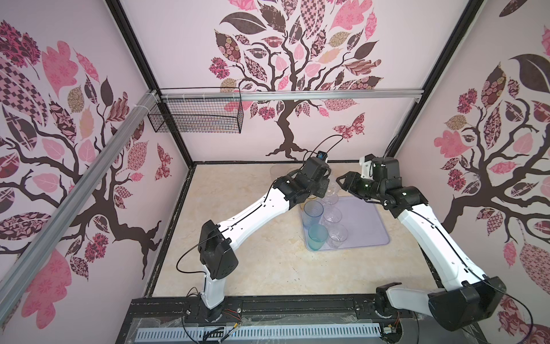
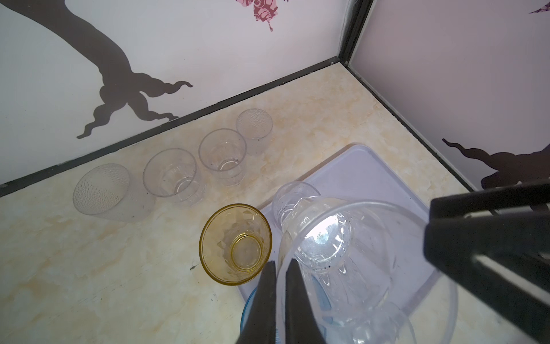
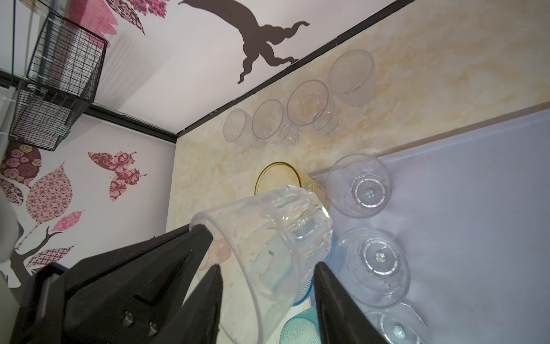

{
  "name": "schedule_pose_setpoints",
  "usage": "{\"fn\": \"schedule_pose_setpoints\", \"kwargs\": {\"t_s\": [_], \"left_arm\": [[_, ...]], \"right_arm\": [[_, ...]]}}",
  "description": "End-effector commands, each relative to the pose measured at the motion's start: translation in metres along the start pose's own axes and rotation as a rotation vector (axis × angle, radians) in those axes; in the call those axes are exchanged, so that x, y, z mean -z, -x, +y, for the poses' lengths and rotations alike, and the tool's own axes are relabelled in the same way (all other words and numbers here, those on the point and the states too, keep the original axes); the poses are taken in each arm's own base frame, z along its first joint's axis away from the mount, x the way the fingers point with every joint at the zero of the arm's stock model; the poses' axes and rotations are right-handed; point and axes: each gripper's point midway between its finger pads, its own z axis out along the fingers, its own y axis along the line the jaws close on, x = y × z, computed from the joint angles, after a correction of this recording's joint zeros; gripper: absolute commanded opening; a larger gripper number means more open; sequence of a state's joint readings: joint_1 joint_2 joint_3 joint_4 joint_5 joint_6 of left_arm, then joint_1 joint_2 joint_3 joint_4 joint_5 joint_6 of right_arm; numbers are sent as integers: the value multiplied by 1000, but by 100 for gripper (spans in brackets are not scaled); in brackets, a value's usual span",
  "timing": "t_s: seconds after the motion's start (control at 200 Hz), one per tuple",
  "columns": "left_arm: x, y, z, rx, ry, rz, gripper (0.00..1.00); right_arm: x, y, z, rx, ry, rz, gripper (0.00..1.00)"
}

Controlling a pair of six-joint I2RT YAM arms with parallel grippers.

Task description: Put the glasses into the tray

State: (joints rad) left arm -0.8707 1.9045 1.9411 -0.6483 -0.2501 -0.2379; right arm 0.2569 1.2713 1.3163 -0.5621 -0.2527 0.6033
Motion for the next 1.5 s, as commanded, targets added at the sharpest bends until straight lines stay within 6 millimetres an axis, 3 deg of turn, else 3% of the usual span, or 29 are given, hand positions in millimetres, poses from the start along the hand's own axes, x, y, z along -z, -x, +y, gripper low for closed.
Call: {"fn": "schedule_pose_setpoints", "kwargs": {"t_s": [0.0, 0.25, 0.5, 0.67, 0.885, 0.97, 1.055, 1.13, 1.225, 1.37, 1.495], "left_arm": [[26, 33, -8, 13, -34, -93, 0], [25, 26, -20, -30, -26, -83, 0], [29, 30, -22, -20, -29, -91, 0], [41, 37, -25, -15, -61, -107, 23], [78, 61, -16, -39, -45, -175, 46], [90, 64, -7, -50, -22, -191, 50], [96, 61, 10, -48, 12, -202, 52], [86, 39, 32, -34, 51, -156, 52], [80, 15, 61, 4, 88, -109, 52], [74, -29, 98, 47, 152, -38, 53], [69, -59, 108, 45, 173, 13, 54]], "right_arm": [[-5, -2, -3, 20, -52, 12, 49], [-18, -6, -22, 136, -240, -5, 38], [-15, -1, -32, 188, -327, -45, 10], [-20, 3, -29, 197, -328, -47, 2], [-21, 23, -28, 200, -346, -76, 0], [-22, 36, -39, 185, -372, -82, 0], [-15, 56, -65, 125, -410, -98, 0], [-8, 73, -90, 90, -464, -131, 0], [-11, 77, -121, 30, -501, -84, 0], [-19, 62, -154, -3, -567, -45, 0], [-28, 46, -180, 5, -645, 29, 1]]}}
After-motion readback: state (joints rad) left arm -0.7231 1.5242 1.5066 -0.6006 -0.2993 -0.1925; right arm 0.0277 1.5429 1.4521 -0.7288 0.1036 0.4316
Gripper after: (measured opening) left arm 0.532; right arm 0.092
